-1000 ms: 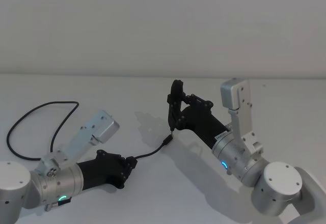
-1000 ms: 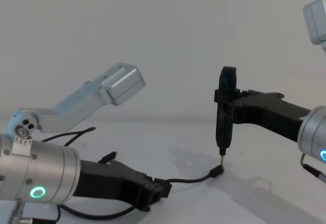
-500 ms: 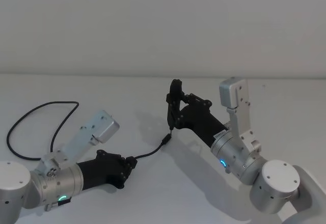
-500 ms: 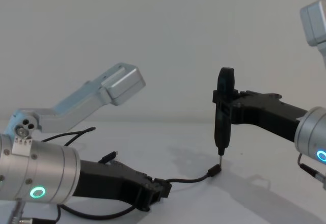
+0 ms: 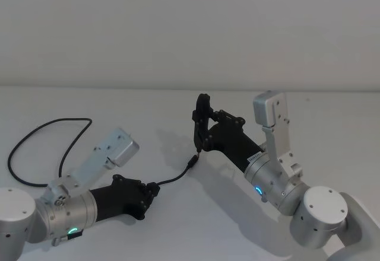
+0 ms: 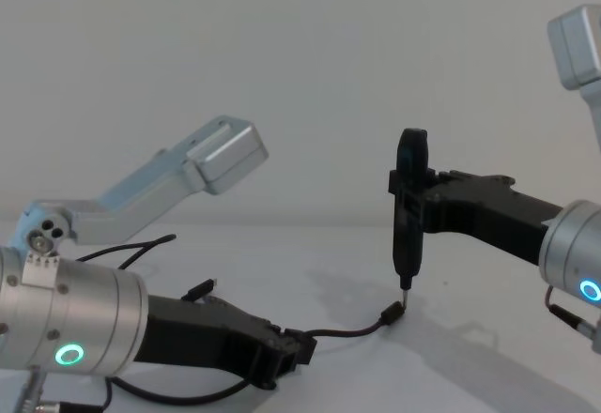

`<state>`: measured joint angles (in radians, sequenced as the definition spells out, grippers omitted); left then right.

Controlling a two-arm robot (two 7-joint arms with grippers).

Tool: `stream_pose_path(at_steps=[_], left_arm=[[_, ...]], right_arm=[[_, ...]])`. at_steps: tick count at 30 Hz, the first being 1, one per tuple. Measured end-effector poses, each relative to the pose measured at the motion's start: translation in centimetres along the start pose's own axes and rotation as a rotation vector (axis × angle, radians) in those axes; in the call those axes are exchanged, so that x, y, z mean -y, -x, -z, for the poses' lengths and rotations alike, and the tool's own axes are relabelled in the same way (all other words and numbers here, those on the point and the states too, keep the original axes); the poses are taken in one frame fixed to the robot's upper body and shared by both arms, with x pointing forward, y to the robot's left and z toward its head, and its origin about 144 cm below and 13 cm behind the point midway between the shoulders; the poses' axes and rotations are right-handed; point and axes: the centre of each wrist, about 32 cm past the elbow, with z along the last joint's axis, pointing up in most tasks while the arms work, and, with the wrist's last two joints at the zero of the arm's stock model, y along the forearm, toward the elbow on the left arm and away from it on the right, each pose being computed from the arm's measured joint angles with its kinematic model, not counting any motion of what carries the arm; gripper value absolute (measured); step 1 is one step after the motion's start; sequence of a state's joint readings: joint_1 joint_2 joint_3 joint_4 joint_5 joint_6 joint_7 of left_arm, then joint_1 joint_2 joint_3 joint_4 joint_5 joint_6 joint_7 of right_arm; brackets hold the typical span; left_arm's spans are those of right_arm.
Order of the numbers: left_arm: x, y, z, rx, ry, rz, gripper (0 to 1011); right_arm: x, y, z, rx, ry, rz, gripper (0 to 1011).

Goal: Pick up the data cable with the one hand.

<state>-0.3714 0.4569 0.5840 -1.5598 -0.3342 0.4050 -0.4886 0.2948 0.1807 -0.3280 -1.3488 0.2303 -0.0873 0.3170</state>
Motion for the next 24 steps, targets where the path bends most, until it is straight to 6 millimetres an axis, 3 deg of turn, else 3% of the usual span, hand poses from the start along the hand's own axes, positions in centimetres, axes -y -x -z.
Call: stream_pose_path(at_steps=[24], left_arm=[[0.0, 0.0, 0.0, 0.0, 0.0, 0.0, 42]], right_arm=[[-0.2, -0.11, -0.23, 0.011, -0.006, 0.001, 275]])
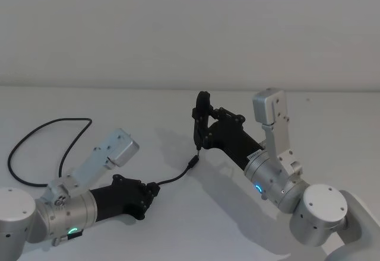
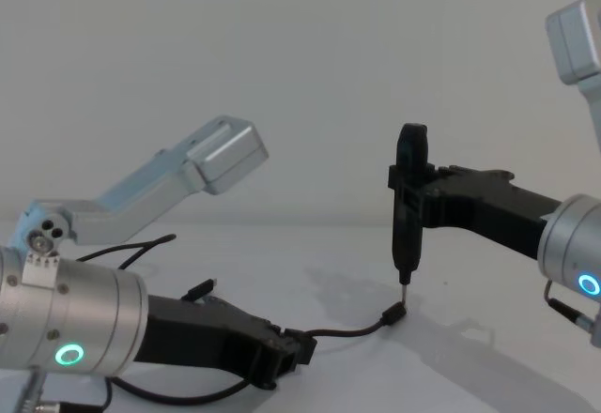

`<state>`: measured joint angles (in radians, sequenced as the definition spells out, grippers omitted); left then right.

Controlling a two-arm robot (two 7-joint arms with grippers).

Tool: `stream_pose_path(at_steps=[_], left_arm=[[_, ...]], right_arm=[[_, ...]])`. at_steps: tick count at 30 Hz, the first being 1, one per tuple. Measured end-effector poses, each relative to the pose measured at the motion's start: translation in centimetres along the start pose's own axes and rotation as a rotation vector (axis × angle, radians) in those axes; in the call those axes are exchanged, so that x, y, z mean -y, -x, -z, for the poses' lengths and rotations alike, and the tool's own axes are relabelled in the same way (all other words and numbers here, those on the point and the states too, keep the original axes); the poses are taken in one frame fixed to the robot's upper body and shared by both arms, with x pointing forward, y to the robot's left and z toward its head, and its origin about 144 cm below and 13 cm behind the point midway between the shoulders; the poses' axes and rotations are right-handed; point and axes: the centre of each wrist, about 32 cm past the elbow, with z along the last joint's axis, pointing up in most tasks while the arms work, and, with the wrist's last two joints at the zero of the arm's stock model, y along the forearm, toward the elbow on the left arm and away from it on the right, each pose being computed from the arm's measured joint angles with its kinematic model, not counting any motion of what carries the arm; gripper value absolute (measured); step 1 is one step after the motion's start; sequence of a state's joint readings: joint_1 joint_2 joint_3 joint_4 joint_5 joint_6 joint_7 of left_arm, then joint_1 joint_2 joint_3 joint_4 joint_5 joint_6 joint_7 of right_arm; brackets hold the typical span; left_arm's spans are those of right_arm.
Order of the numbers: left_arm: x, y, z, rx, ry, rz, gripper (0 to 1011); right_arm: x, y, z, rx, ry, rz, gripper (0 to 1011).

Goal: Pick up the data cable with the one hand.

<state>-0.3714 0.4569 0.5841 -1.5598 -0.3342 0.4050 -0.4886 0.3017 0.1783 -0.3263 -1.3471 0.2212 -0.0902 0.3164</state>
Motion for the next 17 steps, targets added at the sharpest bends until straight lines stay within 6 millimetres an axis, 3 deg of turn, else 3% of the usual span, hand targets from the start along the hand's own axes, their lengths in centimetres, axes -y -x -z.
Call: stream_pose_path(at_steps=[17], left_arm=[[0.0, 0.0, 0.0, 0.0, 0.0, 0.0, 42]], right_arm=[[-0.04, -0.01, -0.05, 0.002, -0.001, 0.001, 274]])
